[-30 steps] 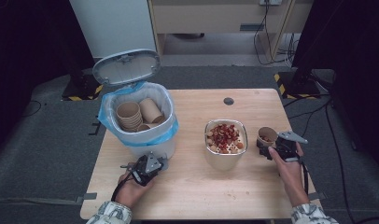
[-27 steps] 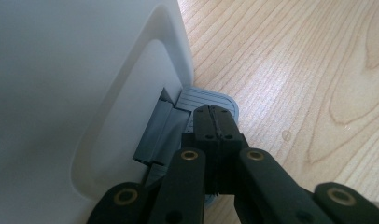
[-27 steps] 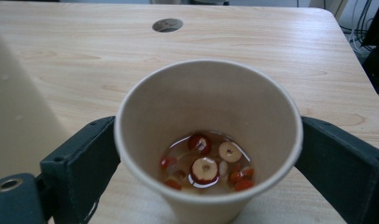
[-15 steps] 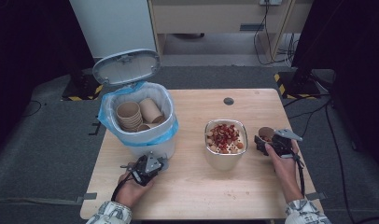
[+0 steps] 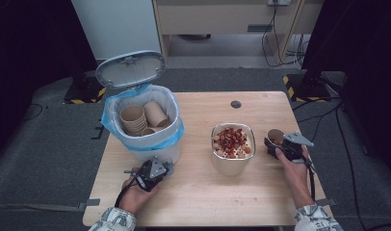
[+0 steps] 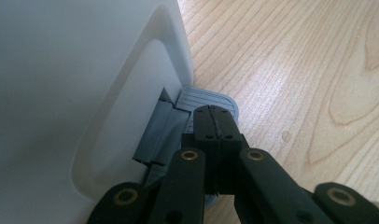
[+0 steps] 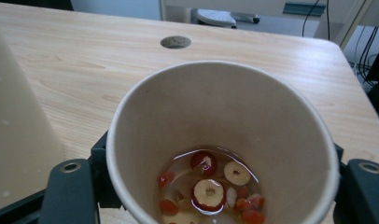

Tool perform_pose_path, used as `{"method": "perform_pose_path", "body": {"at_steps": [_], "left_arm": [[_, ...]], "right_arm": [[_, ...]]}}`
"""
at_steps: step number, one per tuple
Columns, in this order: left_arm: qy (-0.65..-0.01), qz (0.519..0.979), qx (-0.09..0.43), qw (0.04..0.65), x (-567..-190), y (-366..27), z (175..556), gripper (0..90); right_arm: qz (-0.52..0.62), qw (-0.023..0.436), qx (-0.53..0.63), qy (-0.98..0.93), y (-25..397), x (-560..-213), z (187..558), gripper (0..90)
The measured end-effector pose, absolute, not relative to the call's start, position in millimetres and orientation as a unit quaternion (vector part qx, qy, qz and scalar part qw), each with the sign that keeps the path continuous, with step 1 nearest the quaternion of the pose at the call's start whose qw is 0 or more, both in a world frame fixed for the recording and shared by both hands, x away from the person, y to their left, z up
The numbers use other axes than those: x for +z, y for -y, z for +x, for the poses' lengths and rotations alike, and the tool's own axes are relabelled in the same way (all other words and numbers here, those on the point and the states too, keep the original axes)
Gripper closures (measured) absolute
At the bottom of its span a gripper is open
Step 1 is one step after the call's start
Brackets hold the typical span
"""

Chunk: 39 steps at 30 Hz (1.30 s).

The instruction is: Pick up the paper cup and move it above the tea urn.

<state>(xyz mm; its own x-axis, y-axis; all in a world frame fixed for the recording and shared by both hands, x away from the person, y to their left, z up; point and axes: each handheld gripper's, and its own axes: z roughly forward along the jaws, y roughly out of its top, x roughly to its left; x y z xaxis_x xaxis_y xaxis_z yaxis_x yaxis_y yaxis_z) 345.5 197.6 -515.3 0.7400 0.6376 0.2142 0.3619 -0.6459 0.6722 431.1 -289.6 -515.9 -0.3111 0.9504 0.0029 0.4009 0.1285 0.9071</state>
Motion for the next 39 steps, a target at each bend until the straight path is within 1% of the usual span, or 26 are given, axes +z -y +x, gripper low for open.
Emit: {"method": "perform_pose_path", "body": {"at_steps": [12,24,39], "left_arm": [[-0.286,0.879,0.220,0.311,-515.1,-197.6,345.9,89.9],[-0.288,0.878,0.220,0.313,-515.3,-197.4,345.9,89.9],[-0.290,0.878,0.217,0.314,-515.2,-197.8,346.2,89.9]], "right_arm": [[0.459,0.321,0.441,-0.701,294.6,-476.3,427.2,29.5],[0.425,0.327,0.435,-0.724,295.5,-432.6,437.0,29.5],[0.406,0.342,0.438,-0.726,293.3,-398.3,452.5,29.4]]}}
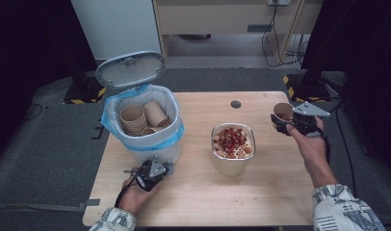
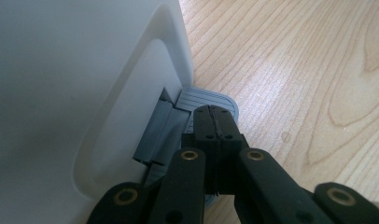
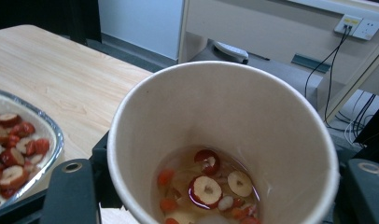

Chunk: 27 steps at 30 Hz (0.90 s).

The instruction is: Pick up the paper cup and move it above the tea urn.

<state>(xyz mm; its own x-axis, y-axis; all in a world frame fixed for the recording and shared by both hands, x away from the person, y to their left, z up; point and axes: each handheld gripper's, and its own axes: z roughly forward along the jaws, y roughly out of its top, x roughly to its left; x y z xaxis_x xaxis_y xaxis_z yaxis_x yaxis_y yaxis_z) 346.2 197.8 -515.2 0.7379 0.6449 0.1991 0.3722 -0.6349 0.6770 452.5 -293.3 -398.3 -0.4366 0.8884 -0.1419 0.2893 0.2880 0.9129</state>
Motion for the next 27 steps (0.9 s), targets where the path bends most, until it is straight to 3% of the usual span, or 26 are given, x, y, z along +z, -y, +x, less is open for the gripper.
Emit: {"method": "perform_pose_path", "body": {"at_steps": [27], "left_arm": [[-0.288,0.879,0.216,0.314,-515.1,-198.5,346.4,90.0]], "right_arm": [[0.391,0.349,0.428,-0.736,279.2,-375.1,471.0,29.3]]}}
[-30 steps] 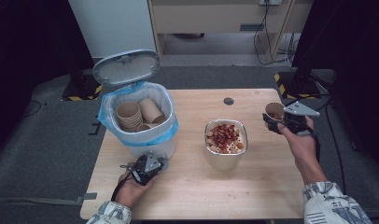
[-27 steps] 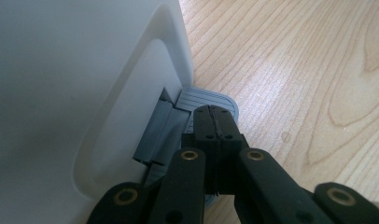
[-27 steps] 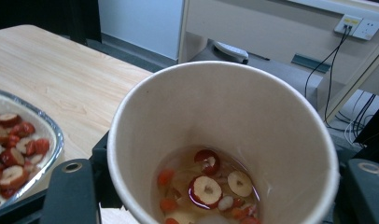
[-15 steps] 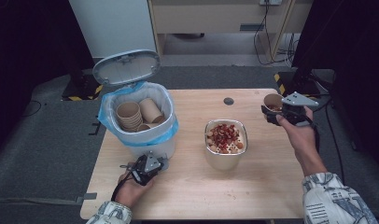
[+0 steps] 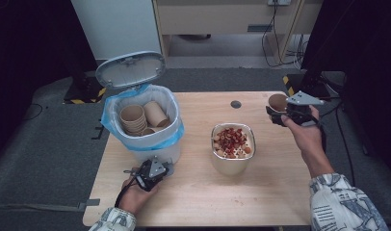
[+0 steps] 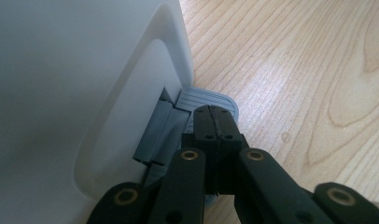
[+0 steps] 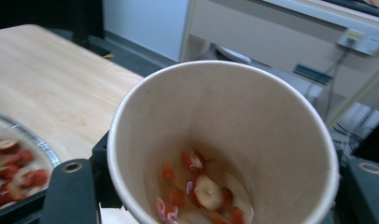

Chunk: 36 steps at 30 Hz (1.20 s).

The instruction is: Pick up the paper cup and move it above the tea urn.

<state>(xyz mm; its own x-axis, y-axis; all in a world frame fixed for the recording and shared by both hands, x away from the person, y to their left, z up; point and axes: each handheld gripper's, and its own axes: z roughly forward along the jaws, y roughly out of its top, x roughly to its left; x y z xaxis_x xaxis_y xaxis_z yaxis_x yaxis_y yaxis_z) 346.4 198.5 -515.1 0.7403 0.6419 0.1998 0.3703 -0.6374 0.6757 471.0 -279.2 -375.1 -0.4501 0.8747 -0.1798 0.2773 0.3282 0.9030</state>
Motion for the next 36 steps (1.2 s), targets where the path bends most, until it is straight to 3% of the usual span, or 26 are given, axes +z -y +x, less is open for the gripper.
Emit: {"method": "perform_pose_path", "body": {"at_steps": [36], "left_arm": [[-0.288,0.879,0.215,0.315,-515.1,-199.0,346.8,89.9]], "right_arm": [[0.318,0.355,0.436,-0.763,231.4,-351.8,482.1,28.9]]}}
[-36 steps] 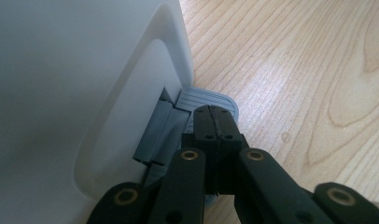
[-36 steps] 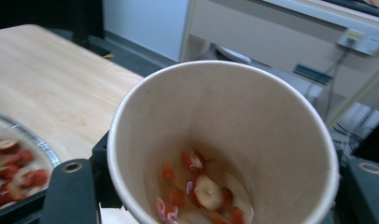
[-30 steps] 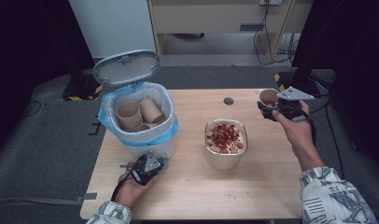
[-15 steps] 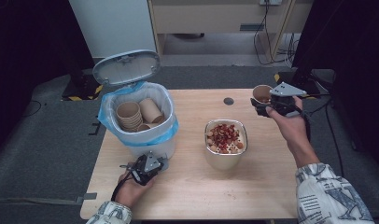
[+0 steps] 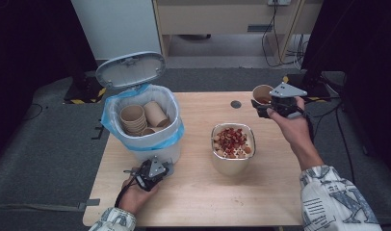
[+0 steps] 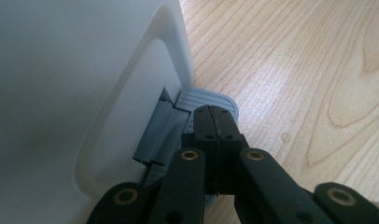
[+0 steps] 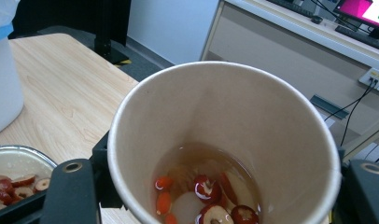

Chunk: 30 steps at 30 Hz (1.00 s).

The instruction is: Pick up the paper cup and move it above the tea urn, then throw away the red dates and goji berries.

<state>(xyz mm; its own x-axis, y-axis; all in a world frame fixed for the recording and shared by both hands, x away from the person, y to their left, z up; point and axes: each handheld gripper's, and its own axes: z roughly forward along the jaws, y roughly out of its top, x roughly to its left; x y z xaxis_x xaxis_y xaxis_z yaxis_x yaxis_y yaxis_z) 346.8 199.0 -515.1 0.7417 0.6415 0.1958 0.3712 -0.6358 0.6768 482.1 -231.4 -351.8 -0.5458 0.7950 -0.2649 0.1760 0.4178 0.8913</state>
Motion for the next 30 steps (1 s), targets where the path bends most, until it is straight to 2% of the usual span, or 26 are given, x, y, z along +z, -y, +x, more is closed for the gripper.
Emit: {"method": "perform_pose_path", "body": {"at_steps": [30], "left_arm": [[-0.290,0.877,0.215,0.317,-515.3,-198.7,346.8,89.9]], "right_arm": [[0.304,0.359,0.434,-0.768,221.9,-345.1,484.6,28.8]]}}
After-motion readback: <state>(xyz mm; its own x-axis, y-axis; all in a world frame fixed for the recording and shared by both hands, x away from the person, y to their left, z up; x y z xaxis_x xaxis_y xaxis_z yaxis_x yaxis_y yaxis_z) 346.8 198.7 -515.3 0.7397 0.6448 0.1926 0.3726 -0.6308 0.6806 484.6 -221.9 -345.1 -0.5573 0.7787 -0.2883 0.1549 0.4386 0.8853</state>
